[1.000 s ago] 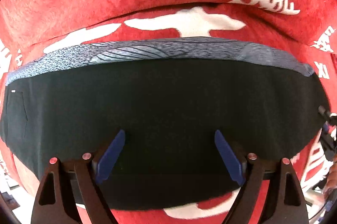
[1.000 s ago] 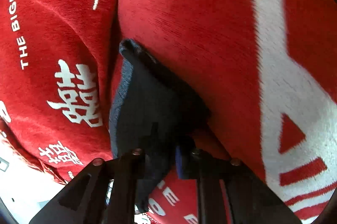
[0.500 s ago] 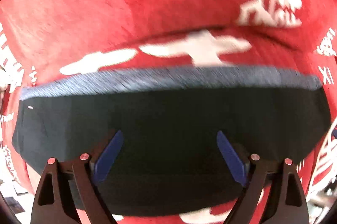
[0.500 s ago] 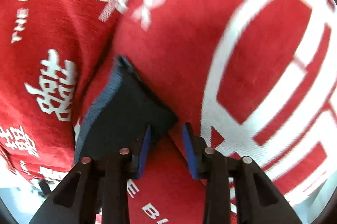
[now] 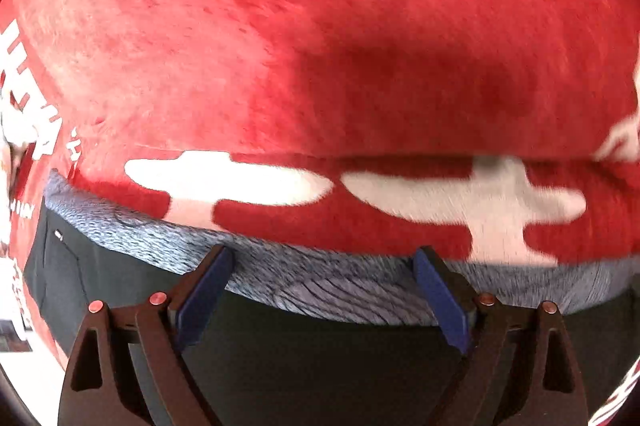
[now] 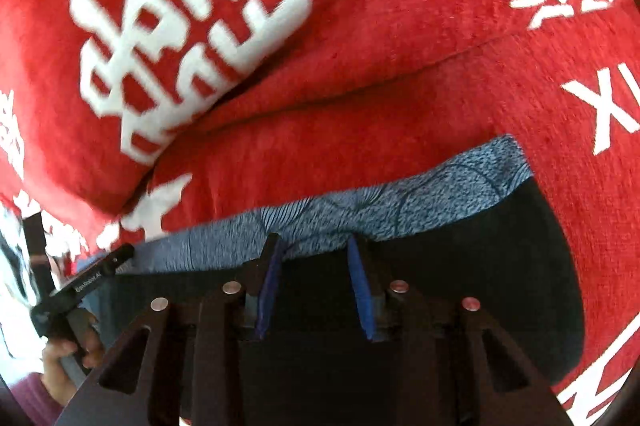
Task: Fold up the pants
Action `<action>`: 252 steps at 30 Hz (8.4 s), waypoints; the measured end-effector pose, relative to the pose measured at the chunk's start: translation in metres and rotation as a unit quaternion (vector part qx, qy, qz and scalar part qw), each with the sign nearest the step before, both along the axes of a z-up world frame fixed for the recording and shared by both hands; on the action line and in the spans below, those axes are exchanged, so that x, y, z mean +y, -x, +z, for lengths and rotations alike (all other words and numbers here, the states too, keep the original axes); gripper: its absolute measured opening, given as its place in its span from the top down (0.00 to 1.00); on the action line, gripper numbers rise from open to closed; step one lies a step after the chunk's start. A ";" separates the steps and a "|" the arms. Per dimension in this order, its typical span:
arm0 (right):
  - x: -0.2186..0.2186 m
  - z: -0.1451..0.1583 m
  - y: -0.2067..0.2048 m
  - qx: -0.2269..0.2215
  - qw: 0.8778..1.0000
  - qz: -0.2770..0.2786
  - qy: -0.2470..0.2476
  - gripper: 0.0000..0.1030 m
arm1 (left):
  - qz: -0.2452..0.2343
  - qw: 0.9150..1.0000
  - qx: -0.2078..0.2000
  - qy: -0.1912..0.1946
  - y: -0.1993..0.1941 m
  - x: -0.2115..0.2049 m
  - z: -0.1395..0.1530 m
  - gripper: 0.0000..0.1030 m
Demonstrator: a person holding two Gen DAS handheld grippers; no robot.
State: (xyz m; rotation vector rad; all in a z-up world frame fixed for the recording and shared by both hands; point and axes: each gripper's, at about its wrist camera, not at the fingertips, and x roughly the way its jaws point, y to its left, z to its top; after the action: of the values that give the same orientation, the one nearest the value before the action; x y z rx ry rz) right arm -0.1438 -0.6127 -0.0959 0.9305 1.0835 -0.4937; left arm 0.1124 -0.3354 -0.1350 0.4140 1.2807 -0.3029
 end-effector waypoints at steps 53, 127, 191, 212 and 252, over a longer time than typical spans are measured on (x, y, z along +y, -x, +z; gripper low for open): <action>0.335 -0.021 -0.087 -0.041 0.969 0.048 -0.237 0.84 | -0.023 0.999 0.009 0.029 -0.057 0.323 0.019 0.00; 0.028 -0.017 0.162 -0.058 0.962 -0.252 -0.084 0.44 | -0.175 0.983 0.058 -0.004 0.159 -0.009 0.023 0.00; 0.047 -0.024 0.173 -0.060 0.970 -0.186 -0.147 0.57 | -0.189 0.981 0.042 0.011 0.179 -0.140 0.035 0.00; 0.003 -0.055 0.189 -0.137 0.932 -0.281 -0.181 0.45 | -0.186 0.982 0.036 0.018 0.194 -0.125 0.013 0.00; 0.018 0.060 0.118 -0.232 0.958 -0.147 -0.076 0.86 | -0.170 0.985 0.013 -0.023 0.188 -0.084 0.032 0.00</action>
State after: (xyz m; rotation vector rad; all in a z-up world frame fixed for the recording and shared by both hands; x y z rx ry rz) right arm -0.2619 -0.5948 -0.0356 1.2782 0.5623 -0.4080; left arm -0.0759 -0.4196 -0.1029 0.6720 1.2423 -0.5675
